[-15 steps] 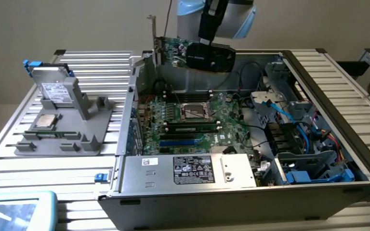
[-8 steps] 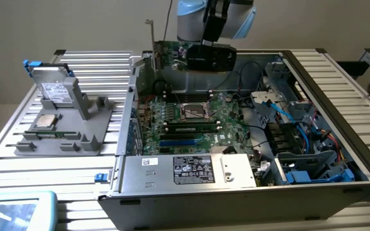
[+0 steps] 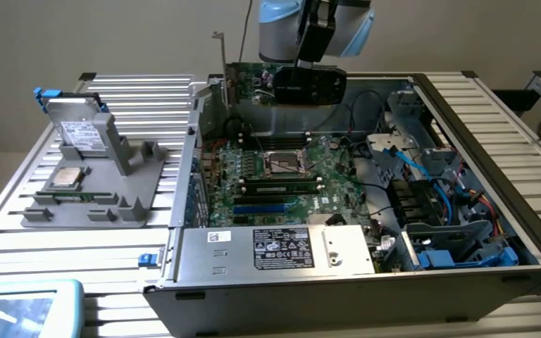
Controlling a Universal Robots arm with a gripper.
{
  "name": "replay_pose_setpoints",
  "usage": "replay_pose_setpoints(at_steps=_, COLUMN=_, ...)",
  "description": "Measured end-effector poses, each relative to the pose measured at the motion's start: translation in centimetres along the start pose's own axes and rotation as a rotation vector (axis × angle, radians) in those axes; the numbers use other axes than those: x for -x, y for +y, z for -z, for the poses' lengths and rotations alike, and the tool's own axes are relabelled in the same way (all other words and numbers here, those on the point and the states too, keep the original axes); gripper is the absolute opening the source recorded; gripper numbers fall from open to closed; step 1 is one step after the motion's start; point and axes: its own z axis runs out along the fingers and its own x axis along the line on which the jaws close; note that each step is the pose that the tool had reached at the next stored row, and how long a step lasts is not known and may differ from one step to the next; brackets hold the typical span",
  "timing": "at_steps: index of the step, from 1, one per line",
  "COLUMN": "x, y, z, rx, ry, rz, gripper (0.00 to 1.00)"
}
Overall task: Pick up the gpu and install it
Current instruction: 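Insert the gpu into the slot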
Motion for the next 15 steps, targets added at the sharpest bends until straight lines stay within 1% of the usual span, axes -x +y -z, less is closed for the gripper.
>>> replay_pose_setpoints(at_steps=3, x=0.0, y=0.0, z=-0.12, rx=0.0, ry=-0.0002, rz=0.0, gripper=0.27)
replay_pose_setpoints(at_steps=4, x=0.0, y=-0.02, z=-0.24, rx=0.0002, ry=-0.0013, rz=0.0, gripper=0.27)
replay_pose_setpoints(at_steps=7, x=-0.1, y=-0.09, z=-0.62, rx=0.0017, ry=-0.0125, rz=0.005, gripper=0.27)
replay_pose_setpoints(at_steps=8, x=-0.2, y=-0.11, z=-0.74, rx=0.0017, ry=-0.014, rz=0.007, gripper=0.27)
replay_pose_setpoints(at_steps=10, x=-0.2, y=-0.15, z=-0.97, rx=0.0012, ry=-0.0141, rz=0.008, gripper=0.27)
replay_pose_setpoints(at_steps=11, x=-0.4, y=-0.19, z=-1.07, rx=-0.0002, ry=-0.0146, rz=0.009, gripper=0.27)
replay_pose_setpoints(at_steps=15, x=-0.9, y=-0.32, z=-1.59, rx=-0.001, ry=-0.0161, rz=0.023, gripper=0.27)
